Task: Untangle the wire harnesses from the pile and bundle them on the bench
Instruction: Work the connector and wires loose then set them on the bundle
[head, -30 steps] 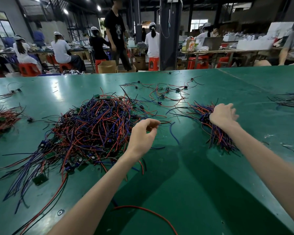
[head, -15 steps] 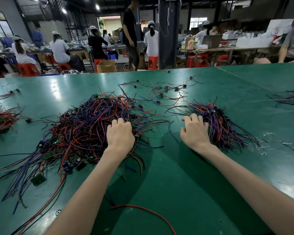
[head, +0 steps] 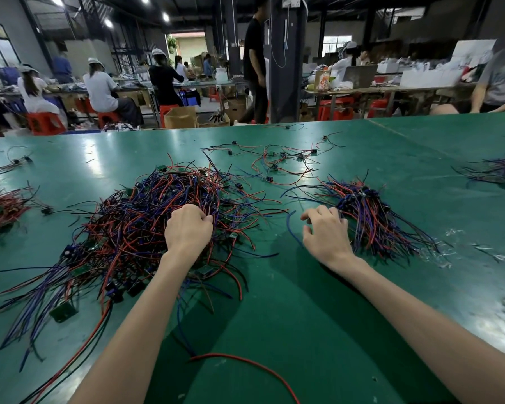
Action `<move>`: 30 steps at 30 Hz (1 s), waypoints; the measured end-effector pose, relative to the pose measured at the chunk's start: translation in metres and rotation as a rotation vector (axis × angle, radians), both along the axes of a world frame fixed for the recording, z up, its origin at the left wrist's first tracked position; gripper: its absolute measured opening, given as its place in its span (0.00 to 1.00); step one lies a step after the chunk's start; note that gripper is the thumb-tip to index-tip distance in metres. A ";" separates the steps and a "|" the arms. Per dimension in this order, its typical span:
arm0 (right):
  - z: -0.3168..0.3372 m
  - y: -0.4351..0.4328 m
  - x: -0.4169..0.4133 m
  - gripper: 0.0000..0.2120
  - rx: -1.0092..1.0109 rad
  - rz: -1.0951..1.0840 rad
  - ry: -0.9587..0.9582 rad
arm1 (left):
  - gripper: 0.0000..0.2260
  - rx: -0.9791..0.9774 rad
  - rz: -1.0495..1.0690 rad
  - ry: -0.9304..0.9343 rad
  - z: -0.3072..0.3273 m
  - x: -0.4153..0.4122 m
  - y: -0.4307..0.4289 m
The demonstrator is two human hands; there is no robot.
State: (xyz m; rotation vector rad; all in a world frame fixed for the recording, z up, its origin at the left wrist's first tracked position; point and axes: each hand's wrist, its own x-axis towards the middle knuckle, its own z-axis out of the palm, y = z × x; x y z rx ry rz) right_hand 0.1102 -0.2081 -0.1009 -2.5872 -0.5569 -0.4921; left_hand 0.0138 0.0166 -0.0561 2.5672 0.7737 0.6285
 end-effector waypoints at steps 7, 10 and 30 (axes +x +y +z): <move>0.003 -0.001 -0.002 0.10 0.029 -0.003 0.032 | 0.13 -0.050 0.058 -0.097 0.004 -0.002 0.001; 0.004 0.000 -0.003 0.10 0.040 -0.005 0.035 | 0.08 -0.089 0.084 -0.230 0.008 -0.002 0.004; 0.013 0.005 -0.013 0.09 0.245 0.085 -0.084 | 0.07 -0.618 -0.370 -1.104 0.029 -0.005 -0.017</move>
